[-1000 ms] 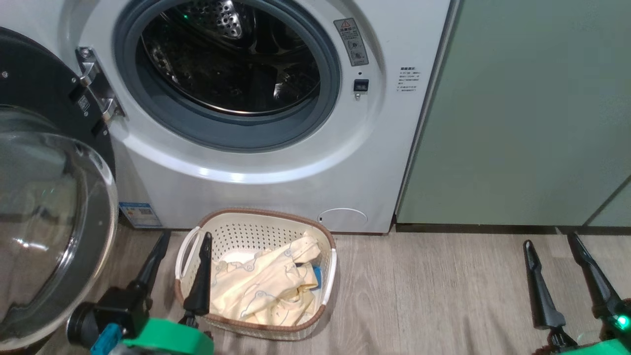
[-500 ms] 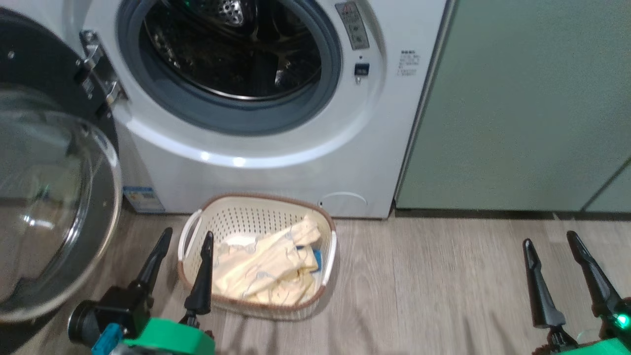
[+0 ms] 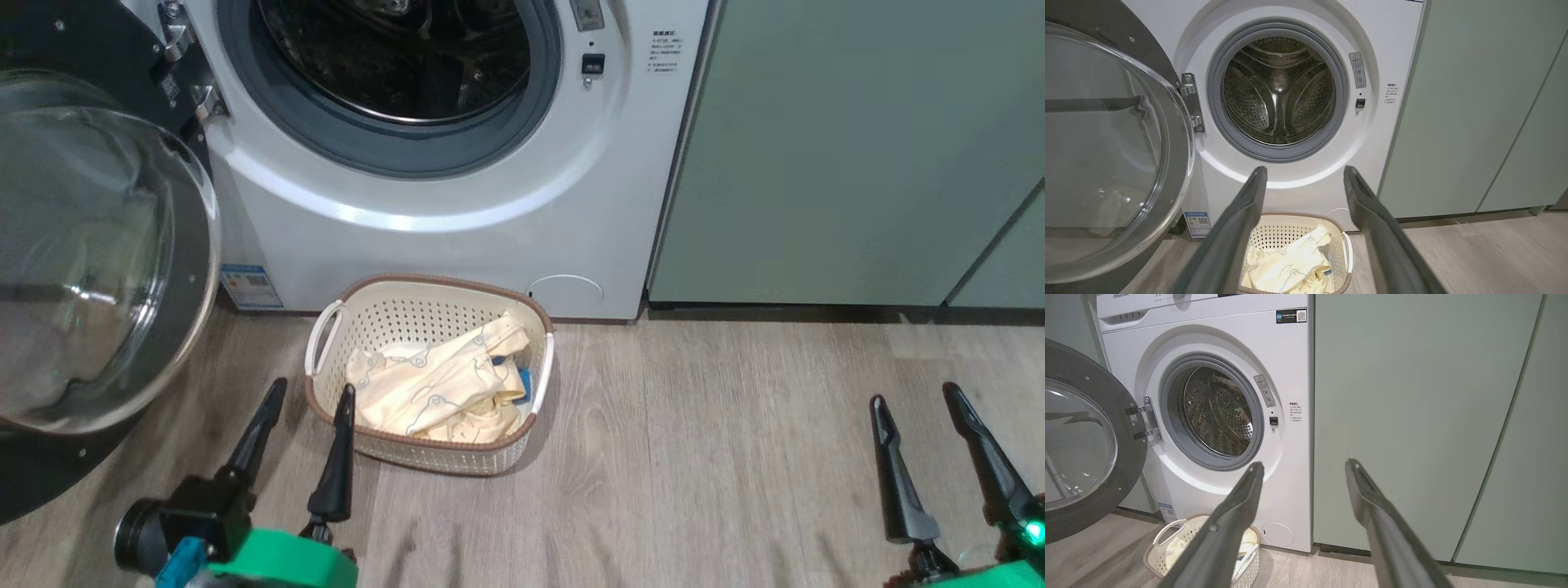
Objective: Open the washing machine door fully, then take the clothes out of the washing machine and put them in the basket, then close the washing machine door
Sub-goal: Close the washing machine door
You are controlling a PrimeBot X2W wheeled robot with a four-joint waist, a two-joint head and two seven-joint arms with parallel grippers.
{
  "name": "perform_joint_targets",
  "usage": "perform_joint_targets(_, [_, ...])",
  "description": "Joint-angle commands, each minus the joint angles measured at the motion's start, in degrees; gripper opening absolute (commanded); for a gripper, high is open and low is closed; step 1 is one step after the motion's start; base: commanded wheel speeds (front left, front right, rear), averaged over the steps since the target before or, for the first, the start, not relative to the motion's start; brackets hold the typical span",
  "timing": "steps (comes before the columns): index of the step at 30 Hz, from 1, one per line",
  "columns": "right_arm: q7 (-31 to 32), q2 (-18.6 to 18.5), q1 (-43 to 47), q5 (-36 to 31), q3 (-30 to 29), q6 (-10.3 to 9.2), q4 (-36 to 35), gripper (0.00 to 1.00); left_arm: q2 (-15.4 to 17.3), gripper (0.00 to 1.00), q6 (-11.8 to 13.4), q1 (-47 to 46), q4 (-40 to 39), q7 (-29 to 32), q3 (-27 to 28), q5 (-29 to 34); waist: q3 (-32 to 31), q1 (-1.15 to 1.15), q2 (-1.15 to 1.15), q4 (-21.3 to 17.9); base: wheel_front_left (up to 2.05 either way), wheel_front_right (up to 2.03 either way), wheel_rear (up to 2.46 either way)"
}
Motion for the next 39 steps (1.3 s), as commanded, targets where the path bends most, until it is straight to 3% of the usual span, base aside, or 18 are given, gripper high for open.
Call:
perform_joint_targets(1, [-0.4,-0.6,-1.6,0.1,0.7,0.08,-2.0,1.0,0.8,1.0,0.4,-2.1,-2.2,-0.5,1.9,-0.2,0.1,0.01,0.0,0.0,-0.26,0.26,0.0])
perform_joint_targets(26, [-0.4,-0.1,-1.6,-0.1,-0.3,0.08,-1.8,1.0,1.4,1.0,1.4,-2.6,-2.3,-0.7,1.3,-0.5,0.7,0.01,0.0,1.8,0.0,0.0,0.0])
perform_joint_targets(31, [-0.4,0.2,-1.1,-0.1,-1.0,0.08,-1.8,1.0,1.5,1.0,2.0,-2.9,-2.2,-0.6,1.3,-0.5,0.8,0.01,0.0,5.0,0.0,0.0,0.0])
perform_joint_targets(39, [-0.4,1.0,-0.3,0.6,-2.4,0.08,-1.5,1.0,1.7,1.0,2.3,-2.9,-2.6,-0.8,1.3,-0.7,1.1,0.01,0.0,13.6,0.0,0.0,0.0])
